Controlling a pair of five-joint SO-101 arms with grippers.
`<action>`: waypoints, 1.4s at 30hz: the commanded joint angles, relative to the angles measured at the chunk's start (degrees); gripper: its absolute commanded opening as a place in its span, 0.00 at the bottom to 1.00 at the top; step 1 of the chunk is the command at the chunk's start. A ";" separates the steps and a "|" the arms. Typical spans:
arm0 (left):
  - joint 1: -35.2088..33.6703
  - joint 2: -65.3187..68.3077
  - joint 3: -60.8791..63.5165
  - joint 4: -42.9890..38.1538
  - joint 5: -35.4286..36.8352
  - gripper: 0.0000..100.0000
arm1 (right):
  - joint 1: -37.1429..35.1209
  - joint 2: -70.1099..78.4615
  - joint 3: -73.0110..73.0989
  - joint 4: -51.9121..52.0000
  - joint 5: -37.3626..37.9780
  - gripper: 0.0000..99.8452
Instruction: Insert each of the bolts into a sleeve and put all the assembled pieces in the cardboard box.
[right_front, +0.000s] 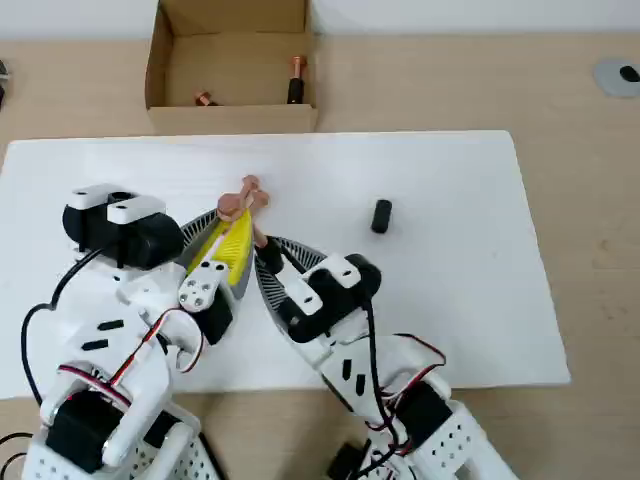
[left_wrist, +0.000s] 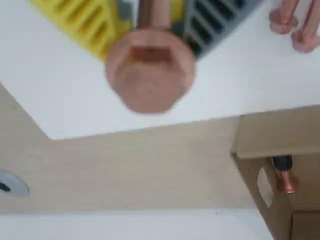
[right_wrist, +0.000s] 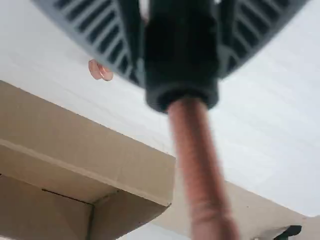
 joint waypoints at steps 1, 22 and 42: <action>-0.26 0.04 -3.78 1.58 -0.09 0.01 | 1.10 -9.10 -0.31 -1.41 -0.53 0.01; 3.60 0.04 0.09 1.23 0.35 0.01 | 1.01 -9.10 -0.31 -1.58 -0.53 0.01; 3.96 3.47 9.32 -3.08 1.05 0.01 | 1.01 -9.10 -0.40 -1.58 -0.53 0.01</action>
